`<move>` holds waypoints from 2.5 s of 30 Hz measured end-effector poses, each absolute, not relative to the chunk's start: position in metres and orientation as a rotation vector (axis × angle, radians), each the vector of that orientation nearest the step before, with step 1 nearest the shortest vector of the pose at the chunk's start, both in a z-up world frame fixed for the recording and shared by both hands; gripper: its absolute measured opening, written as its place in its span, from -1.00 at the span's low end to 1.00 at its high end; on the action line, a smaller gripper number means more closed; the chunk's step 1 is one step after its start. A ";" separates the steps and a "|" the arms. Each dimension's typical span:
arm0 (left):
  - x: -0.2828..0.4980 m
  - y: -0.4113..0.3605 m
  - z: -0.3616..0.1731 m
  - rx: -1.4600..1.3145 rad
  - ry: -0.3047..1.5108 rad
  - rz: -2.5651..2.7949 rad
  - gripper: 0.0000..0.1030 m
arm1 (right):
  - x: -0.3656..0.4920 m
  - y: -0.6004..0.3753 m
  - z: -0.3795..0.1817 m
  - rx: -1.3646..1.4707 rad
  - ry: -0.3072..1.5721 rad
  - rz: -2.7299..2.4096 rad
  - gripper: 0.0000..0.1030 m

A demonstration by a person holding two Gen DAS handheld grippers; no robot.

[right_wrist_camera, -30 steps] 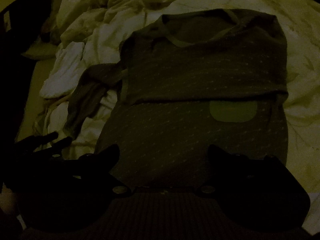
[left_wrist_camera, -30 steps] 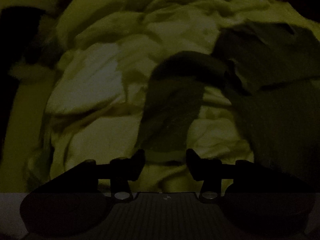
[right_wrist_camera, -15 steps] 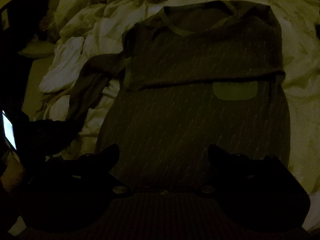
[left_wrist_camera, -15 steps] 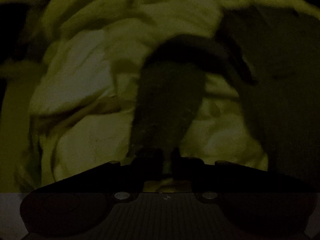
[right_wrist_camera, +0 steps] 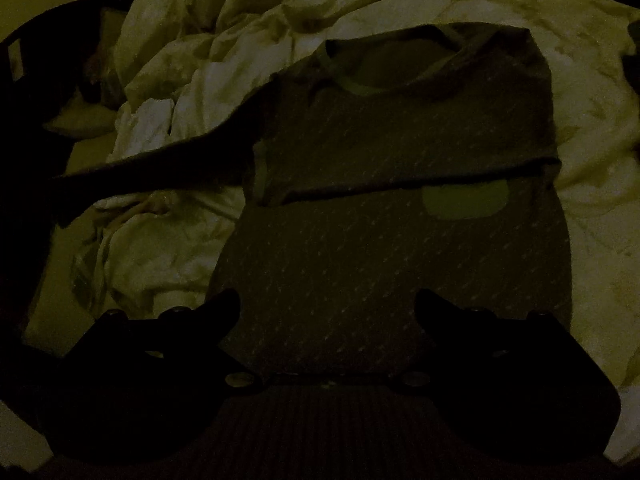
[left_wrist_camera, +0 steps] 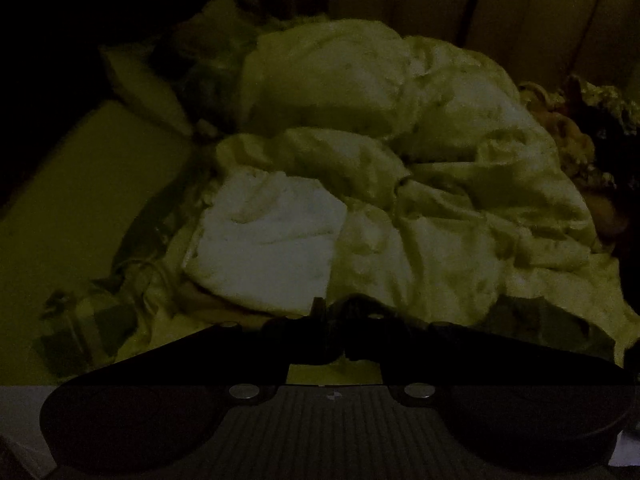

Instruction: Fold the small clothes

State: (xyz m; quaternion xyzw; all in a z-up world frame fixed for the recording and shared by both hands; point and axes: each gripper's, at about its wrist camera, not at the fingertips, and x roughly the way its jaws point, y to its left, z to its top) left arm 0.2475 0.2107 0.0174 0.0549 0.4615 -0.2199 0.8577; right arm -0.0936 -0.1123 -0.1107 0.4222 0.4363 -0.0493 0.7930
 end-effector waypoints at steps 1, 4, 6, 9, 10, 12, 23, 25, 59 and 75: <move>0.247 0.208 0.017 0.111 0.988 -0.472 0.37 | -0.095 -0.113 -0.111 0.910 0.936 -0.106 0.85; 0.233 0.197 0.016 0.095 1.052 -0.549 0.36 | -0.098 -0.116 -0.111 0.919 0.929 -0.111 0.85; 0.216 0.181 0.014 0.113 1.081 -0.602 0.36 | -0.101 -0.119 -0.112 0.926 0.923 -0.117 0.85; 0.180 0.153 0.002 0.090 1.177 -0.716 0.36 | -0.105 -0.126 -0.112 0.937 0.910 -0.129 0.85; 0.168 0.140 -0.003 0.088 1.211 -0.760 0.36 | -0.108 -0.129 -0.112 0.937 0.903 -0.138 0.85; 0.144 0.113 -0.014 0.080 1.264 -0.816 0.36 | -0.112 -0.138 -0.112 0.941 0.890 -0.158 0.85; 0.057 -0.003 -0.079 0.105 1.541 -0.927 0.88 | -0.153 -0.186 -0.125 0.977 0.844 -0.319 0.85; 0.050 -0.006 -0.098 0.228 1.579 -0.900 1.00 | -0.158 -0.191 -0.131 0.994 0.855 -0.329 0.85; 0.217 -0.049 -0.147 0.528 1.156 -0.509 1.00 | -0.117 -0.151 -0.193 1.032 0.918 -0.084 -0.76; 0.282 -0.028 -0.149 0.448 1.182 -0.415 0.33 | -0.098 -0.167 -0.111 0.854 0.749 0.012 -0.79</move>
